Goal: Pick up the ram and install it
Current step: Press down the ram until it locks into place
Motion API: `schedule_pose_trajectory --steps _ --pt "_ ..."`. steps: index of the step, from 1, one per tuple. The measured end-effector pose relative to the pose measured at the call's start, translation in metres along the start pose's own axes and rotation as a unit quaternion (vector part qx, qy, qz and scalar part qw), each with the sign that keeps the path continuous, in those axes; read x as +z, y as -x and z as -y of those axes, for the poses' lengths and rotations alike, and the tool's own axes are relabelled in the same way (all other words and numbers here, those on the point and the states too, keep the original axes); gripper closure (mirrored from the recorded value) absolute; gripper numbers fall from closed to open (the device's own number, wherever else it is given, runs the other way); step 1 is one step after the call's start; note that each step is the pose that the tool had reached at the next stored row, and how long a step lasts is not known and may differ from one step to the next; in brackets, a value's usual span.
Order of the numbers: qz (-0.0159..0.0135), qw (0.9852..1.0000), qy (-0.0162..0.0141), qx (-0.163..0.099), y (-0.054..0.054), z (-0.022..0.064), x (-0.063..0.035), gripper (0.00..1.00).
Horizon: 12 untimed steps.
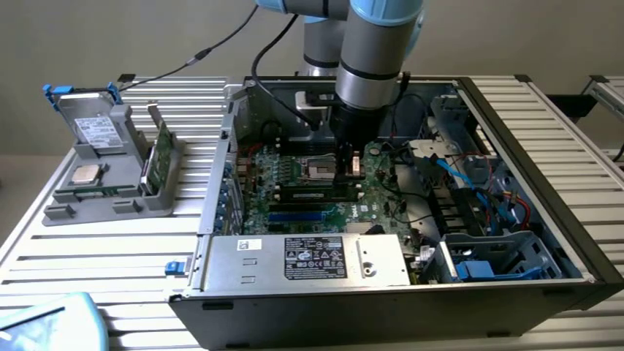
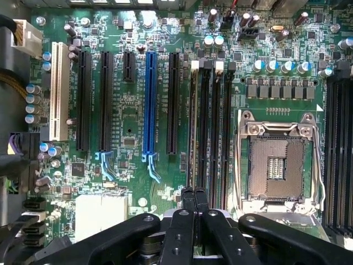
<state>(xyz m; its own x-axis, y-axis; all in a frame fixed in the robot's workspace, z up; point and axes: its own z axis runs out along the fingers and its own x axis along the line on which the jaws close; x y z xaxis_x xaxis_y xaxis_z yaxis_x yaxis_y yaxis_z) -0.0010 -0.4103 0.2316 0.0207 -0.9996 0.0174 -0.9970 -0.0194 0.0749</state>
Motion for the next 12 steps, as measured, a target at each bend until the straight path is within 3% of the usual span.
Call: schedule_pose_trajectory --steps 12 --pt "-0.0001 1.0 0.0 0.0 0.0 0.0004 0.0052 0.89"
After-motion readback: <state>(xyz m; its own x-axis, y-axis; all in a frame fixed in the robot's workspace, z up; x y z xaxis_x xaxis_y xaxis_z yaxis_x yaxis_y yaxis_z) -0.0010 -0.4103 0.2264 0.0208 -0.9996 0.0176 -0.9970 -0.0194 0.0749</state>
